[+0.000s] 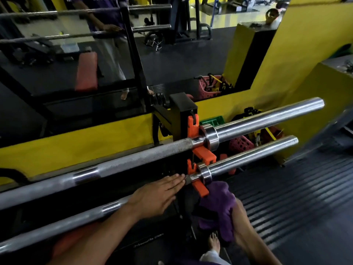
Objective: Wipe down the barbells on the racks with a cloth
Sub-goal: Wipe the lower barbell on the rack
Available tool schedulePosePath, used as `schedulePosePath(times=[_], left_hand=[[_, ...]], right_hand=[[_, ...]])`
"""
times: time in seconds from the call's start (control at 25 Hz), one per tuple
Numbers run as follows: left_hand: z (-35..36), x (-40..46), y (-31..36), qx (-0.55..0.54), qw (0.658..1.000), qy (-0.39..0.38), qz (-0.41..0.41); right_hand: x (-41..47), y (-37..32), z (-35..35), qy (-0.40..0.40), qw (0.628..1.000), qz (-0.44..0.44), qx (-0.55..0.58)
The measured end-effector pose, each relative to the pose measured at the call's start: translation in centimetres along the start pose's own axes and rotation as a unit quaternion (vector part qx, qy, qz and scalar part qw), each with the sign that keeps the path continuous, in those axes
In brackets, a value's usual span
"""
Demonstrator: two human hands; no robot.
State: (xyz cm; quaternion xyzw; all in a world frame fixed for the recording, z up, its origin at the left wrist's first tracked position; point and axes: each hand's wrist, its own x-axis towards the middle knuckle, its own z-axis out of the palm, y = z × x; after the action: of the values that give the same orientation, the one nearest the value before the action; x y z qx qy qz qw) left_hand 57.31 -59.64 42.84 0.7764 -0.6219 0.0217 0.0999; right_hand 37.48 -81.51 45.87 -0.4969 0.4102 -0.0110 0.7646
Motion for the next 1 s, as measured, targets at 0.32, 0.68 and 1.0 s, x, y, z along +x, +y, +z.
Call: schedulePosePath(times=[0.32, 0.68, 1.0], left_hand=[[-0.4, -4.2, -1.3, -0.053, 0.998, 0.019, -0.036], [-1.2, -9.5, -2.3, -0.062, 0.995, 0.037, -0.072], [-1.1, -10.7, -2.9, -0.068, 0.989, 0.04, -0.126]], right_hand=[[1.2, -6.1, 6.2, 0.084, 0.727, -0.362, -0.578], [-0.8, -5.6, 7.6, 0.061, 0.674, -0.285, -0.679], [0.6, -5.1, 11.5, 0.053, 0.646, -0.255, -0.718]])
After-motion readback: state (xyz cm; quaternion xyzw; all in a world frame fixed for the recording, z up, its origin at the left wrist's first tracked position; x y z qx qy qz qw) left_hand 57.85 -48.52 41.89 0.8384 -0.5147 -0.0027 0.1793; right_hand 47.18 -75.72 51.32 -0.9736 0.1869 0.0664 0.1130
